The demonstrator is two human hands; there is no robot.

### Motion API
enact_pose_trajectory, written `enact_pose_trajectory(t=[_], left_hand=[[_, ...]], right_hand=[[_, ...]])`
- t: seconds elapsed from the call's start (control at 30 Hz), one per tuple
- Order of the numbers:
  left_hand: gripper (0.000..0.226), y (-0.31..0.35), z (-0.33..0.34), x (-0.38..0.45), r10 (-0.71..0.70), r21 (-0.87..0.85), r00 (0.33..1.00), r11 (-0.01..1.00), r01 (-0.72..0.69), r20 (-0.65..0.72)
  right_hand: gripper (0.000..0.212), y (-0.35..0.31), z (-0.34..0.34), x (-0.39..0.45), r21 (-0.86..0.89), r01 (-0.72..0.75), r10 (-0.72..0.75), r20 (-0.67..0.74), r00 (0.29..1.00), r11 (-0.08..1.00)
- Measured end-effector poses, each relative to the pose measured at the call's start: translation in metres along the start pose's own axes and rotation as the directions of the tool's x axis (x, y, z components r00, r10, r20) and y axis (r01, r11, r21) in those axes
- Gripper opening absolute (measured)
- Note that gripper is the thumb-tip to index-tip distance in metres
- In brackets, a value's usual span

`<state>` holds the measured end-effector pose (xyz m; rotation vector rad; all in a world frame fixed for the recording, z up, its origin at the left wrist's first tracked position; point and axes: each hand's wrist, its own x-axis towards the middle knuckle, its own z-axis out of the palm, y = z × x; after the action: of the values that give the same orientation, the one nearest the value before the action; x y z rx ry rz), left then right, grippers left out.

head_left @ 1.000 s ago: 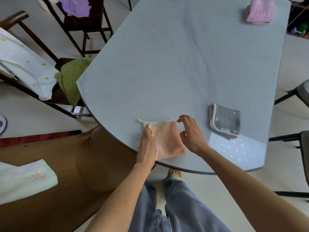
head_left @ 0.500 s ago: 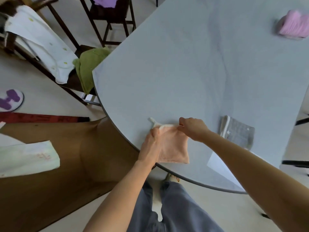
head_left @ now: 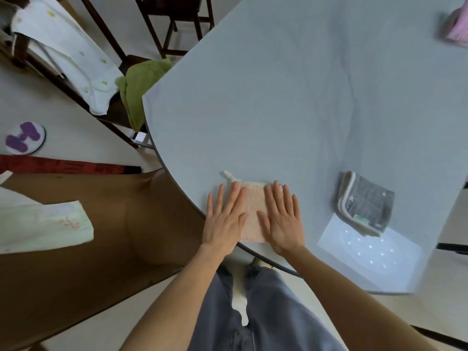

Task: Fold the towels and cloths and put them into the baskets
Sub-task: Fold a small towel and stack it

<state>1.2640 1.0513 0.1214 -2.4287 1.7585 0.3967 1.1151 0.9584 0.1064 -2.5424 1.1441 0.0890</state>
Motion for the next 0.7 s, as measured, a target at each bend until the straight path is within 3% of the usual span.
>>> enact_pose_trajectory(t=[0.17,0.27,0.33,0.4,0.47,0.53,0.63,0.7], left_hand=[[0.066,-0.008,-0.006,0.004,0.058,0.068,0.993,0.996,-0.065,0.103],[0.069,-0.003,-0.017,-0.005,-0.049,-0.189,0.999,0.981,0.044,-0.023],[0.060,0.005,-0.028,-0.006,-0.257,-0.471,0.964,0.860,0.196,-0.068],[0.050,0.009,-0.040,0.000,-0.409,-0.647,0.909,0.673,0.360,0.080],[0.042,0.009,-0.043,0.012,-0.461,-0.683,0.850,0.537,0.495,0.254],[0.041,0.004,-0.043,0.021,-0.492,-0.676,0.778,0.421,0.605,0.390],[0.038,0.008,-0.048,0.027,-0.486,-0.690,0.753,0.351,0.633,0.443],[0.031,0.017,-0.057,0.028,-0.466,-0.720,0.814,0.423,0.550,0.347]], right_hand=[[0.067,0.003,-0.004,0.006,-0.019,0.036,-0.035,0.053,0.998,0.999],[0.066,-0.004,-0.019,-0.008,0.243,-0.135,0.148,-0.040,0.988,0.961],[0.058,-0.006,-0.033,-0.015,0.512,-0.287,0.365,-0.055,0.930,0.809],[0.051,-0.008,-0.044,-0.008,0.647,-0.428,0.512,0.067,0.856,0.631],[0.040,-0.008,-0.054,0.006,0.676,-0.557,0.566,0.245,0.787,0.483],[0.007,-0.006,-0.059,0.016,0.637,-0.635,0.545,0.373,0.750,0.438],[0.023,-0.001,-0.063,0.016,0.663,-0.639,0.491,0.437,0.753,0.390],[0.013,0.004,-0.068,0.010,0.748,-0.577,0.492,0.386,0.780,0.328]])
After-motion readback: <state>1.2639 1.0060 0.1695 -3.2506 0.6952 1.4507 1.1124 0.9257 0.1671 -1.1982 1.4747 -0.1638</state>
